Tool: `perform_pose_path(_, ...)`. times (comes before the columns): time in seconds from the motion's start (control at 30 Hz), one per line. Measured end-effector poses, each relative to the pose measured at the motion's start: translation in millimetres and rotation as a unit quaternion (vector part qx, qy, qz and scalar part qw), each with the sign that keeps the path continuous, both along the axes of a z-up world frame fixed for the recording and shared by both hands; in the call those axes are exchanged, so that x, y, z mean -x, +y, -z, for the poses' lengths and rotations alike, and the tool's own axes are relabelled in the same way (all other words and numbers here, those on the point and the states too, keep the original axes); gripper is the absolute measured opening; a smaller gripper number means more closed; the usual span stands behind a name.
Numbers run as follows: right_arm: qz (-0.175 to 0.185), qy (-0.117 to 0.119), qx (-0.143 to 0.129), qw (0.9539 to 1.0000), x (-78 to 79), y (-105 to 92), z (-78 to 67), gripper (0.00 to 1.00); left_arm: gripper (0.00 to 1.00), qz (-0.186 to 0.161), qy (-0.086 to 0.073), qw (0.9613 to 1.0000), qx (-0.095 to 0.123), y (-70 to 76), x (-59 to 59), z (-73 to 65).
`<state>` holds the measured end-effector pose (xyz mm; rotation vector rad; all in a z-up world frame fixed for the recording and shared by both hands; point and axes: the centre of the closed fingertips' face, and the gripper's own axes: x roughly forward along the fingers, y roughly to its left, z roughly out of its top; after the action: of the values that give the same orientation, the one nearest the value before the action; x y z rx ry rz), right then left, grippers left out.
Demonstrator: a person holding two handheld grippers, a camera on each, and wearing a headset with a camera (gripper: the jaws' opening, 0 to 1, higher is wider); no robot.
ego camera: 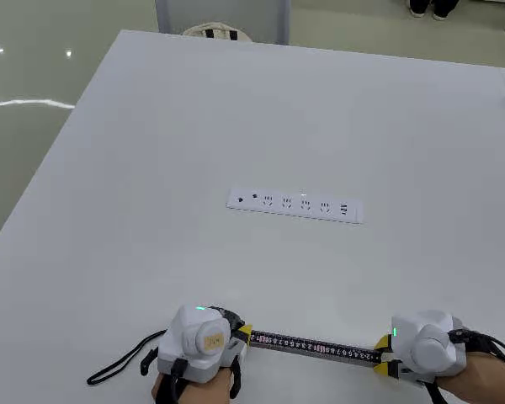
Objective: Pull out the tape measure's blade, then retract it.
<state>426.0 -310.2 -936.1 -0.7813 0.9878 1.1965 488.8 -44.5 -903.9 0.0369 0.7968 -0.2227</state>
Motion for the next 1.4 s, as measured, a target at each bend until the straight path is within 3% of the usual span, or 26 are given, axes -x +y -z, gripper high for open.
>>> perform_pose_path(0.4,-0.001,-0.008,0.003,1.0000,-1.6,2.6,-0.1,0.14,0.62,0.008,-0.013,0.9999,0.001,0.2,-0.3,-2.2)
perform_pose_path(1.4,-0.028,-0.049,0.000,0.9984,-7.9,22.7,-2.4,0.14,0.62,0.009,-0.008,0.9999,0.000,-0.1,0.2,-1.7)
